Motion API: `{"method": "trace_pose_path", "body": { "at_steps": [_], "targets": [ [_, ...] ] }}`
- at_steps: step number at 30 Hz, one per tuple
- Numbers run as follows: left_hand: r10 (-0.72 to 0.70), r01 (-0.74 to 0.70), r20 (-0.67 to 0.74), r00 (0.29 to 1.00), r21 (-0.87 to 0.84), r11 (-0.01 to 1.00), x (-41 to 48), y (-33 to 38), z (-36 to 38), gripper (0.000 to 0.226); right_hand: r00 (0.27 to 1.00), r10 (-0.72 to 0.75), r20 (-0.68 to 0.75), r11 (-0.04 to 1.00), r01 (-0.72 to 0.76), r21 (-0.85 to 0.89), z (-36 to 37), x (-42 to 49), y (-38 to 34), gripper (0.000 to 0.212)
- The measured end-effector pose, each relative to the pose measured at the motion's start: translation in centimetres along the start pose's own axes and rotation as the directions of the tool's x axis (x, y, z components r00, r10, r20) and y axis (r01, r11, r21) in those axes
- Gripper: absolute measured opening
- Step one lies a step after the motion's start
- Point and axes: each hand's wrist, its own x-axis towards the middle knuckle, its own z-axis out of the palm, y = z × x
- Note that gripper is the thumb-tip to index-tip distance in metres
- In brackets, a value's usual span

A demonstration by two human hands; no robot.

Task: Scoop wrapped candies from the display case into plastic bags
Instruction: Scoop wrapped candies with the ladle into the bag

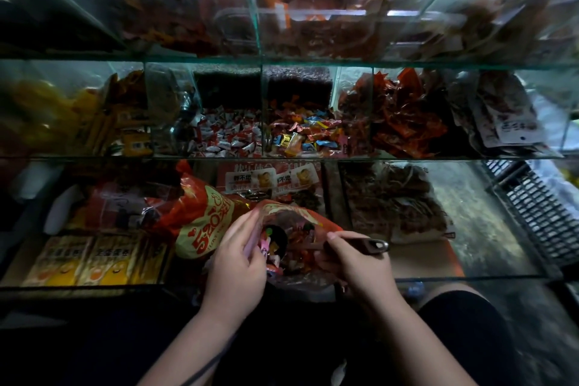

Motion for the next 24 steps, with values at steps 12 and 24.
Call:
{"method": "trace_pose_path", "body": {
  "at_steps": [12,24],
  "targets": [
    [0.28,-0.252,-0.096,0.955,0.237,0.938,-0.3,1.6,-0.2,0.058,0.988,0.023,-0.152,0.955,0.024,0.296,-3.5,-2.8,-3.5,0.018],
    [0.13,-0.26,0.239,0.962,0.67,0.695,1.7,5.0,4.0,0.074,0.977,-0.028,-0.21,0.941,0.097,0.325,-6.5,-7.1,-8.5,0.021]
  ]
}}
